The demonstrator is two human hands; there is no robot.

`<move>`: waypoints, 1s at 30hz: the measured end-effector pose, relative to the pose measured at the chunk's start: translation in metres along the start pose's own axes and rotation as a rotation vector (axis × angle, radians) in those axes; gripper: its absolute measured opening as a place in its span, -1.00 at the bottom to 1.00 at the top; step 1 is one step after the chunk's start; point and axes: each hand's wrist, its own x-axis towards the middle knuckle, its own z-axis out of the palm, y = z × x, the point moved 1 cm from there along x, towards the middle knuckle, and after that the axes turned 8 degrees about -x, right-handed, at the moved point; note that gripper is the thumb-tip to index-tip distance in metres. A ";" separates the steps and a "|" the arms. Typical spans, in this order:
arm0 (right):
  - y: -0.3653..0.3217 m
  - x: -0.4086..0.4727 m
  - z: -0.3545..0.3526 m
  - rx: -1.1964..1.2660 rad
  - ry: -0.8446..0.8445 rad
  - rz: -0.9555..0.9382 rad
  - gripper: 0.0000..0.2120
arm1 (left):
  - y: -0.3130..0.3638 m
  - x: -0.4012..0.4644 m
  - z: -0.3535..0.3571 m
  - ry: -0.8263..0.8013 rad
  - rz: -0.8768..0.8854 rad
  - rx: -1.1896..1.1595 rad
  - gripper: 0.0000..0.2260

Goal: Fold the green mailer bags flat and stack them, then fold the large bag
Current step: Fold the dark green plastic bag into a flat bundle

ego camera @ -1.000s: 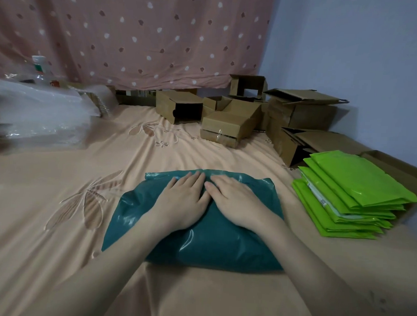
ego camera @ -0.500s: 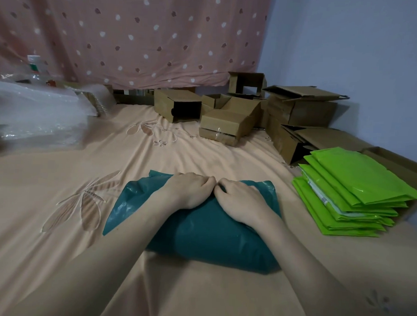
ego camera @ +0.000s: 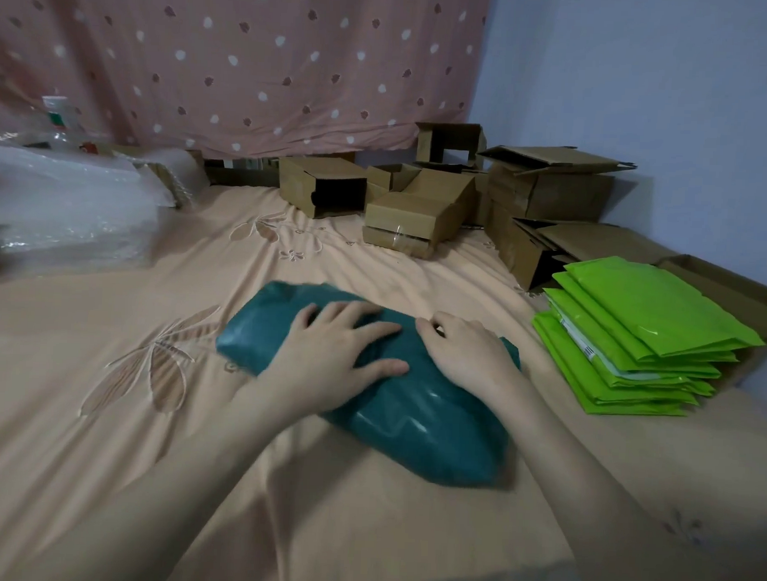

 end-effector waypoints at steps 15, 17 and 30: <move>-0.046 -0.059 0.033 0.211 -0.132 -0.456 -0.65 | -0.034 -0.009 -0.001 0.112 -0.089 0.013 -0.63; -0.041 -0.057 0.028 0.166 0.010 -0.491 -0.59 | -0.051 -0.014 -0.001 0.148 -0.064 0.026 -0.62; -0.046 -0.051 0.072 -0.174 -0.052 -0.511 -0.48 | -0.045 -0.065 0.050 0.024 -0.049 -0.024 -0.34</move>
